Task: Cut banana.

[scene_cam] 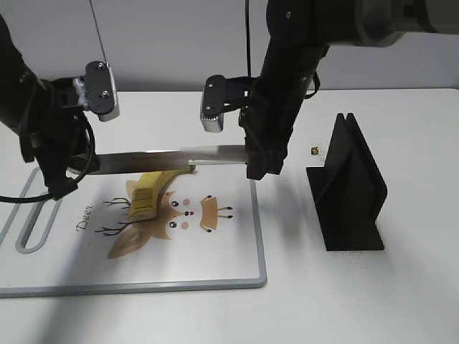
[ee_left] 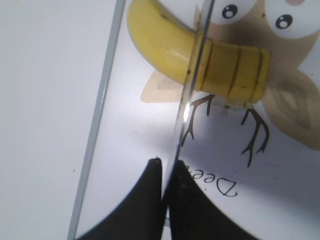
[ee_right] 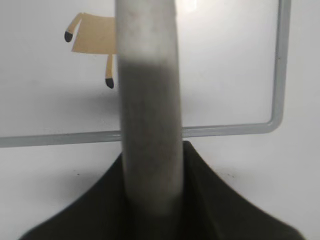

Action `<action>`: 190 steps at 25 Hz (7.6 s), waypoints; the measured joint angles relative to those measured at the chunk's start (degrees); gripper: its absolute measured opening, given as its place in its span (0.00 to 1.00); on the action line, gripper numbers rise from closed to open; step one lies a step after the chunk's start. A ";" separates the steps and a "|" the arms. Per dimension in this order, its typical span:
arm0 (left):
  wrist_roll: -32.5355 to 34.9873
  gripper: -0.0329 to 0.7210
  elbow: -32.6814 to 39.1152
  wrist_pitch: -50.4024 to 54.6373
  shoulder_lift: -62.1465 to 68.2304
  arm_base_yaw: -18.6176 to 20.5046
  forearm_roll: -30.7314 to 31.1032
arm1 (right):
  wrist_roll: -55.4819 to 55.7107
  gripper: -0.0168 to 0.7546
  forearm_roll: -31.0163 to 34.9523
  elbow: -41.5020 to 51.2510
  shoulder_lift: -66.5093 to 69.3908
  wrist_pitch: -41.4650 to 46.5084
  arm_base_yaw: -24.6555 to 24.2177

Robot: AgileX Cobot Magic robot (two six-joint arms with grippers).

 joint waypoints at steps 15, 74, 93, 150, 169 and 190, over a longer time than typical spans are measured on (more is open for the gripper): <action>-0.39 0.05 0.05 4.33 -14.39 -0.17 -0.09 | -0.04 0.26 -0.90 0.00 -10.25 1.97 0.21; -57.25 0.82 32.27 26.24 -85.64 11.98 10.32 | 74.80 0.23 -1.75 35.33 -47.67 -1.52 -8.90; -57.40 0.82 34.81 24.21 -100.03 11.98 10.50 | 82.80 0.23 -7.16 40.16 -47.12 -7.04 -8.96; -57.40 0.77 34.99 24.21 -100.03 11.98 10.45 | 51.88 0.79 -3.93 66.16 -98.58 -3.76 -8.96; -57.40 0.77 34.99 24.21 -100.03 11.98 10.36 | 51.54 0.79 -4.62 67.84 -124.56 0.92 -9.31; -57.40 0.75 34.99 24.21 -100.03 11.98 10.36 | 51.54 0.79 -3.87 67.84 -124.56 0.98 -24.17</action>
